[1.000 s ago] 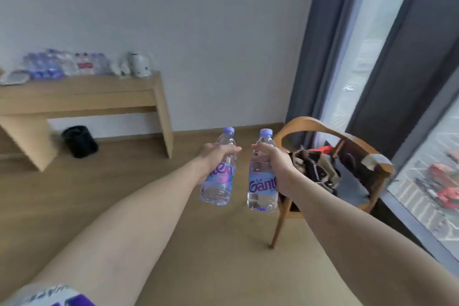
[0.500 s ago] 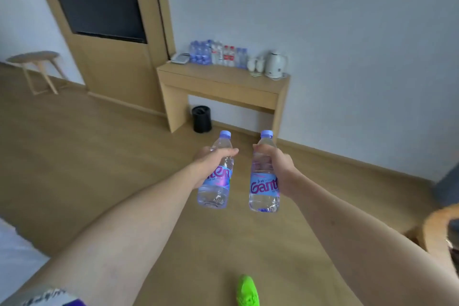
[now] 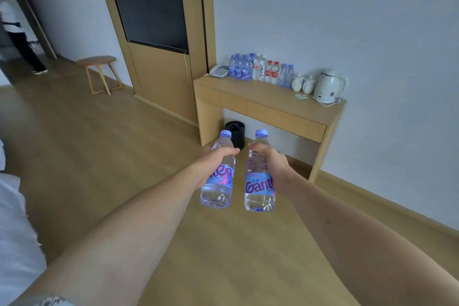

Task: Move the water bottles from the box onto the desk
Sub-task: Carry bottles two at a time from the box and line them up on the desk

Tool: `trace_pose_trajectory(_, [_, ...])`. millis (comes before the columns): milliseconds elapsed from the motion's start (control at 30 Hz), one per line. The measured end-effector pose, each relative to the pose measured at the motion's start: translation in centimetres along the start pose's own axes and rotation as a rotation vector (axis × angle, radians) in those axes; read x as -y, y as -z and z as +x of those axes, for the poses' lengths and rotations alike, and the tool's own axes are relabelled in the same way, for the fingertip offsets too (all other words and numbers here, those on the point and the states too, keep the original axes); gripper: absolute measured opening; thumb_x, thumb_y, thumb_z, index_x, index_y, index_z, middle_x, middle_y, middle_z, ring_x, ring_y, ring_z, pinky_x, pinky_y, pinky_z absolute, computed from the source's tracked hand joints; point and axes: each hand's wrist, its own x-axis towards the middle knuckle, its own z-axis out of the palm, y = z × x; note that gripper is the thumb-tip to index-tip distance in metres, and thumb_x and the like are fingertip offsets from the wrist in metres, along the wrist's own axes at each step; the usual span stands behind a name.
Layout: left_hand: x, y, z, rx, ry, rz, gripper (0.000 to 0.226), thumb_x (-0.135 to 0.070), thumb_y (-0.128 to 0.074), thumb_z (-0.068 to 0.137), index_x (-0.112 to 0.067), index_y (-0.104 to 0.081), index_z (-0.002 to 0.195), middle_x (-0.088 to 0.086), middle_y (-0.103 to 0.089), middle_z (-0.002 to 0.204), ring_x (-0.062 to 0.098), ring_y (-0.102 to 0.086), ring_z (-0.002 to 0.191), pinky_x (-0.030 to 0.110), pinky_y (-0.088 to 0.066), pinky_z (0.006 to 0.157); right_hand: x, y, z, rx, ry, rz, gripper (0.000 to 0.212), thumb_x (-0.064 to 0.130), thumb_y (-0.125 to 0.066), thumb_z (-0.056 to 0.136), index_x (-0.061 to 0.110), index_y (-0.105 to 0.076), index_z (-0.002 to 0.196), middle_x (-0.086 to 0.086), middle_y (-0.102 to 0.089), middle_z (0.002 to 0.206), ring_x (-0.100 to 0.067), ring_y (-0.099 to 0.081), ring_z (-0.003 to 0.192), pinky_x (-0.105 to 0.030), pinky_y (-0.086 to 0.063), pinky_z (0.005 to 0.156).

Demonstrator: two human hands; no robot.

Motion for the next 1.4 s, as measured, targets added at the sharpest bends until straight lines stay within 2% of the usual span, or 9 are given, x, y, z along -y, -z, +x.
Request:
trace_pose_trajectory(133, [-1.2,0.6,5.6,0.013,0.010,-0.015,0.068,-0.048,-0.091,0.064,-0.008,-0.065,0.113,0.015,-0.076,0.079,0.031,-0.073,0.061,0.035,-0.059,0.058,0.2,-0.5,5.7,0.012,-0.028,-0.027,0.057,0.044,-0.088,0.062,0.006,-0.070,0.101,-0.010,-0.080,0.084,-0.023,-0.076,0.065,-0.034,-0.061,0.061])
trace_pose_trajectory(333, [-4.7,2.8,17.0,0.042,0.017,-0.007,0.075,-0.059,-0.091,0.056,-0.009,-0.068,0.107,0.015,-0.079,0.083,0.033,-0.076,0.066,0.036,-0.060,0.060,2.4,-2.3,16.3,-0.016,-0.053,-0.014,0.070,0.052,-0.089,0.052,0.009,-0.069,0.103,-0.009,-0.080,0.087,-0.026,-0.077,0.068,-0.040,-0.062,0.071])
trace_pose_trajectory(467, [-7.4,4.4,25.9,0.084,0.010,0.027,0.065,-0.051,-0.091,0.057,-0.007,-0.071,0.101,0.015,-0.078,0.079,0.033,-0.075,0.064,0.041,-0.063,0.065,4.8,-4.2,24.3,-0.060,-0.023,-0.002,0.072,0.053,-0.089,0.052,0.008,-0.070,0.106,-0.010,-0.080,0.089,-0.027,-0.076,0.069,-0.041,-0.062,0.072])
trace_pose_trajectory(733, [-16.3,7.3,40.9,0.135,-0.020,0.054,0.054,-0.042,-0.091,0.066,-0.006,-0.070,0.100,0.010,-0.075,0.069,0.027,-0.070,0.053,0.030,-0.056,0.052,10.7,-6.4,37.1,-0.177,-0.022,0.086,0.057,0.043,-0.085,0.069,0.005,-0.069,0.108,-0.012,-0.079,0.085,-0.026,-0.074,0.064,-0.036,-0.059,0.065])
trace_pose_trajectory(1033, [-18.2,7.1,54.6,0.197,0.043,0.098,0.042,-0.035,-0.089,0.072,-0.007,-0.068,0.094,0.009,-0.074,0.065,0.023,-0.069,0.047,0.027,-0.053,0.044,13.9,-7.5,51.7,-0.182,-0.054,0.090,0.070,0.045,-0.089,0.056,0.003,-0.069,0.109,-0.015,-0.078,0.084,-0.027,-0.073,0.063,-0.037,-0.060,0.065])
trace_pose_trajectory(1133, [-19.7,6.8,60.3,0.173,0.057,0.129,0.052,-0.037,-0.090,0.069,-0.004,-0.069,0.103,0.011,-0.075,0.069,0.025,-0.070,0.050,0.029,-0.055,0.048,15.2,-7.0,57.9,-0.165,-0.060,0.104,0.077,0.045,-0.091,0.052,0.001,-0.068,0.111,-0.015,-0.077,0.084,-0.029,-0.073,0.064,-0.037,-0.060,0.062])
trace_pose_trajectory(1200, [-21.3,6.4,64.5,0.162,0.048,0.161,0.058,-0.041,-0.090,0.065,-0.003,-0.071,0.104,0.014,-0.077,0.077,0.027,-0.071,0.057,0.034,-0.061,0.057,16.5,-6.6,62.5,-0.150,-0.053,0.108,0.081,0.046,-0.090,0.049,0.002,-0.067,0.113,-0.016,-0.076,0.086,-0.029,-0.073,0.065,-0.040,-0.059,0.067])
trace_pose_trajectory(1300, [-24.4,5.9,70.8,0.132,0.021,0.184,0.062,-0.048,-0.091,0.062,-0.004,-0.072,0.103,0.018,-0.079,0.086,0.031,-0.074,0.067,0.042,-0.064,0.072,19.0,-5.6,69.7,-0.140,-0.036,0.116,0.073,0.044,-0.089,0.061,0.002,-0.065,0.117,-0.016,-0.073,0.092,-0.029,-0.072,0.066,-0.043,-0.058,0.074])
trace_pose_trajectory(1400, [-28.2,5.0,76.8,0.125,0.011,0.153,0.063,-0.054,-0.090,0.064,-0.005,-0.070,0.099,0.014,-0.079,0.081,0.029,-0.074,0.063,0.034,-0.061,0.060,22.2,-4.3,76.1,-0.127,-0.044,0.121,0.067,0.043,-0.087,0.069,0.003,-0.064,0.118,-0.016,-0.073,0.096,-0.028,-0.072,0.069,-0.041,-0.059,0.072])
